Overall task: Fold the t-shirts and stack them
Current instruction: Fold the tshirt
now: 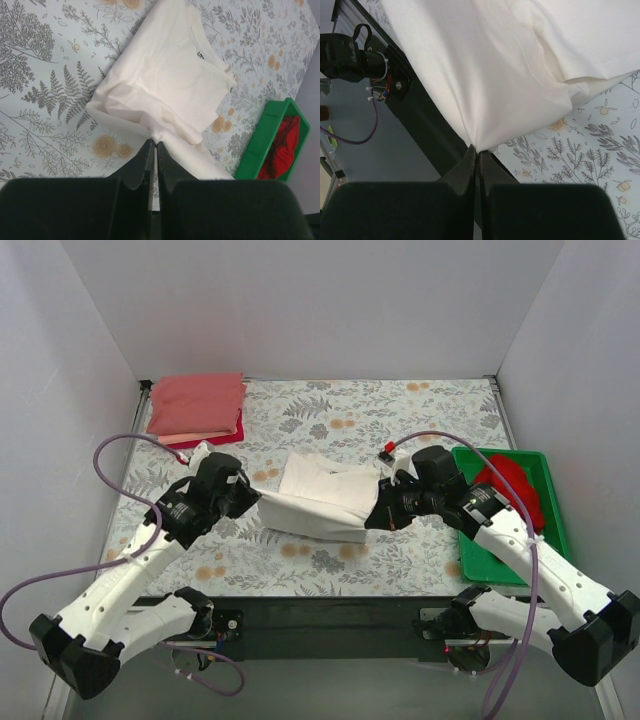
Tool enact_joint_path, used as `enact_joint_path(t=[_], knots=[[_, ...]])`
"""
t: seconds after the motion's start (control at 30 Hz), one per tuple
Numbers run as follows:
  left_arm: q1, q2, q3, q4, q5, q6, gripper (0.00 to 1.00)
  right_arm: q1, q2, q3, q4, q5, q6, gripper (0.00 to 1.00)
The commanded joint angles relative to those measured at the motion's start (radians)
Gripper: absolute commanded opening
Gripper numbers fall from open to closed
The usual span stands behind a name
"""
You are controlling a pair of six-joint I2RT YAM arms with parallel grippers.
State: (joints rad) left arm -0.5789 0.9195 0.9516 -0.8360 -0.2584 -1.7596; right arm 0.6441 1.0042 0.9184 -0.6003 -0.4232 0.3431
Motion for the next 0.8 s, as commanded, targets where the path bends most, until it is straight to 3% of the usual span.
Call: enact_joint_path(t=[0.0, 0.4, 0.77], knots=[[0.007, 0.062, 0.071, 0.061, -0.168, -0.001, 0.0, -0.038, 0.025, 0.071, -0.019, -0.048, -0.067, 0.01], [0.06, 0.324, 0.185, 0.215, -0.242, 0.06, 0.0, -0.193, 0.195, 0.162, 0.051, -0.146, -0.164, 0.01], [0.122, 0.548, 0.292, 0.316, -0.197, 0.15, 0.0, -0.331, 0.388, 0.201, 0.132, -0.276, -0.184, 0.01]])
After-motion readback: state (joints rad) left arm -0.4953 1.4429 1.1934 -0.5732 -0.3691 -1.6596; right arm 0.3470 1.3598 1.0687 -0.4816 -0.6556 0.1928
